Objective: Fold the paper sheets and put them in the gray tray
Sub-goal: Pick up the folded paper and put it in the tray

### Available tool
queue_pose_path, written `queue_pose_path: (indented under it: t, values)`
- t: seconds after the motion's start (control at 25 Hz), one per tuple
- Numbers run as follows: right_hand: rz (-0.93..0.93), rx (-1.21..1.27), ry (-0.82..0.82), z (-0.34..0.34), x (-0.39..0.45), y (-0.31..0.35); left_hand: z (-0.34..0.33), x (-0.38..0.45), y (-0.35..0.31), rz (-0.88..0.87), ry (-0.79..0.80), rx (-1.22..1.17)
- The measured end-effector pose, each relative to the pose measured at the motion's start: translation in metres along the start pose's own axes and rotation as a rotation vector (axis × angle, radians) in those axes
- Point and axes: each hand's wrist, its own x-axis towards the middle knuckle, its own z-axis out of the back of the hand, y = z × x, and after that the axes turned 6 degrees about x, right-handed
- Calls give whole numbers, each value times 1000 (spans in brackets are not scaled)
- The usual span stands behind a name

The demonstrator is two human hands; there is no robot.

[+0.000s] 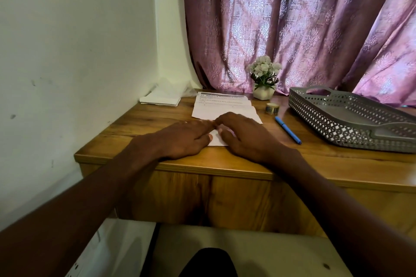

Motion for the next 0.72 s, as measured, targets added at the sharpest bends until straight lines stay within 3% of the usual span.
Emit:
queue_pose_path:
  t: [0.16, 0.24, 0.36, 0.56, 0.72]
  values:
    - [-172, 8, 307, -2, -3, 2, 1, -1, -7, 51, 33, 51]
    - [-217, -60, 373, -2, -3, 4, 2, -4, -8, 96, 58, 63]
    - [-311, -104, 351, 1, -11, 2, 3, -9, -9, 205, 66, 73]
    - [-579, -175, 287, 3, -33, -7, -5, -24, -9, 535, 49, 53]
    - [-655, -146, 146, 2, -40, 0, -8, -29, -11, 535, -85, 76]
